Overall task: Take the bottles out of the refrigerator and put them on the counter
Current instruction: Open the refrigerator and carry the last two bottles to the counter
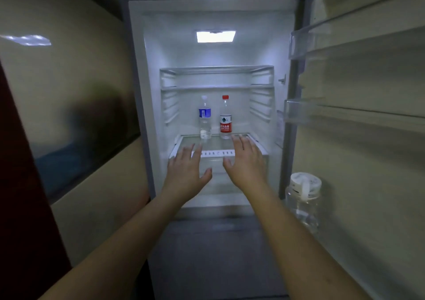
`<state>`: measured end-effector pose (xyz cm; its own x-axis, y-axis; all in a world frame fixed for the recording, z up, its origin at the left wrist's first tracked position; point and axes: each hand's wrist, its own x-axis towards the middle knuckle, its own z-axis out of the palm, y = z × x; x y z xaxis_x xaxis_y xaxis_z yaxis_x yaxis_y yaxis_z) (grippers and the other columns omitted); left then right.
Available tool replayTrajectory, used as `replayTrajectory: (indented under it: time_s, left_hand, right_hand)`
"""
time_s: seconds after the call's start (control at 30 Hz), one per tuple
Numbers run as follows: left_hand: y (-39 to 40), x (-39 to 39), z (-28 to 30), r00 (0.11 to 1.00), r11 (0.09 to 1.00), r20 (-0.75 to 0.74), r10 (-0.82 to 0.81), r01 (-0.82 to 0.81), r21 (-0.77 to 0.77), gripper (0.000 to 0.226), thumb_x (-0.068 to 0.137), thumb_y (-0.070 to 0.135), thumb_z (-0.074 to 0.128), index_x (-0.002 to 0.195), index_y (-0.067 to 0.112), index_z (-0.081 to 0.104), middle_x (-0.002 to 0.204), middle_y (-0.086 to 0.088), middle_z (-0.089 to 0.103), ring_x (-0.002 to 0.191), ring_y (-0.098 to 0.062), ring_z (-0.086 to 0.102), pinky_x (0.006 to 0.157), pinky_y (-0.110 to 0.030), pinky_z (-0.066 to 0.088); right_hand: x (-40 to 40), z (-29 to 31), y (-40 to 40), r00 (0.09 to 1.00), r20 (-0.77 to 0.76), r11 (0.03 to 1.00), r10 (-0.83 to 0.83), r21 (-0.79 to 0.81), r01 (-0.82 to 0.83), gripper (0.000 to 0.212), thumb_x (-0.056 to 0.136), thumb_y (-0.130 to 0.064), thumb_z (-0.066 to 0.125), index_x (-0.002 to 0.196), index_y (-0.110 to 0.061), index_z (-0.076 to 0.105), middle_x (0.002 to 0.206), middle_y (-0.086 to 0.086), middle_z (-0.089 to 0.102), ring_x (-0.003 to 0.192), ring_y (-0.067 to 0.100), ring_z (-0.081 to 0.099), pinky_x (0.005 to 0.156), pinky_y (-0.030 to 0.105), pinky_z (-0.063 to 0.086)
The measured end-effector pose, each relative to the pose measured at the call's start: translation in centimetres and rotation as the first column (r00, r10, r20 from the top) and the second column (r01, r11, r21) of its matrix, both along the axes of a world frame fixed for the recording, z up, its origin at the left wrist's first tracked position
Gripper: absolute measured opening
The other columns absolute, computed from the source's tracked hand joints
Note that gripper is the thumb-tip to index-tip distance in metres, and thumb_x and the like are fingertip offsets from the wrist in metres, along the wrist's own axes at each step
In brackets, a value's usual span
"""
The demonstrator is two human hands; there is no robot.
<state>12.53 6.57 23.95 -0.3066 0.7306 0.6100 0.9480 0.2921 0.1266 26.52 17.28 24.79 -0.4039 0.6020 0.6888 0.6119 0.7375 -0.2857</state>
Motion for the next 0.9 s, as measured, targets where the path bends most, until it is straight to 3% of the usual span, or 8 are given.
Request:
replayTrajectory:
  time_s: [0.37, 0.6, 0.8, 0.9]
  left_hand:
    - [8.1, -4.7, 0.6, 0.999, 1.000, -0.044, -0.009, 0.010, 0.016, 0.072, 0.092, 0.051, 0.048, 0.153, 0.020, 0.023, 0.157, -0.003, 0.027, 0.146, -0.023, 0.022, 0.116, -0.046, 0.027]
    - [14.4, -10.5, 0.2, 0.997, 1.000, -0.073, -0.023, 0.023, 0.004, 0.071, 0.093, 0.047, 0.050, 0.153, 0.018, 0.025, 0.159, -0.005, 0.027, 0.145, -0.025, 0.025, 0.114, -0.044, 0.026]
    - [21.1, -14.7, 0.4, 1.000, 0.999, -0.017, 0.017, -0.018, -0.046, 0.075, 0.089, 0.050, 0.050, 0.152, 0.021, 0.023, 0.157, -0.007, 0.029, 0.144, -0.030, 0.027, 0.113, -0.052, 0.029]
    - [24.6, -15.7, 0.9, 0.993, 0.993, 0.075, 0.091, -0.085, -0.081, 0.077, 0.089, 0.054, 0.046, 0.153, 0.025, 0.014, 0.158, -0.006, 0.026, 0.144, -0.033, 0.024, 0.112, -0.055, 0.027]
  right_hand:
    - [-7.5, -0.3, 8.0, 0.998, -0.060, 0.985, 0.021, -0.170, -0.031, 0.072, 0.095, -0.040, 0.052, 0.155, -0.020, 0.018, 0.161, 0.005, 0.022, 0.149, 0.024, 0.014, 0.120, 0.040, 0.013]
    - [-13.0, -0.6, 13.5, 0.996, -0.083, 0.979, -0.038, -0.203, 0.021, 0.072, 0.094, -0.037, 0.052, 0.155, -0.018, 0.019, 0.162, 0.006, 0.022, 0.149, 0.027, 0.016, 0.120, 0.043, 0.015]
    - [-16.4, 0.0, 17.8, 0.989, -0.124, 0.977, -0.075, -0.207, 0.048, 0.072, 0.093, -0.037, 0.055, 0.154, -0.018, 0.021, 0.162, 0.008, 0.020, 0.149, 0.026, 0.015, 0.121, 0.042, 0.015]
    - [-17.9, 0.3, 19.4, 0.987, -0.136, 0.980, -0.087, -0.188, 0.061, 0.070, 0.093, -0.037, 0.055, 0.153, -0.019, 0.024, 0.160, 0.009, 0.021, 0.147, 0.028, 0.018, 0.120, 0.043, 0.020]
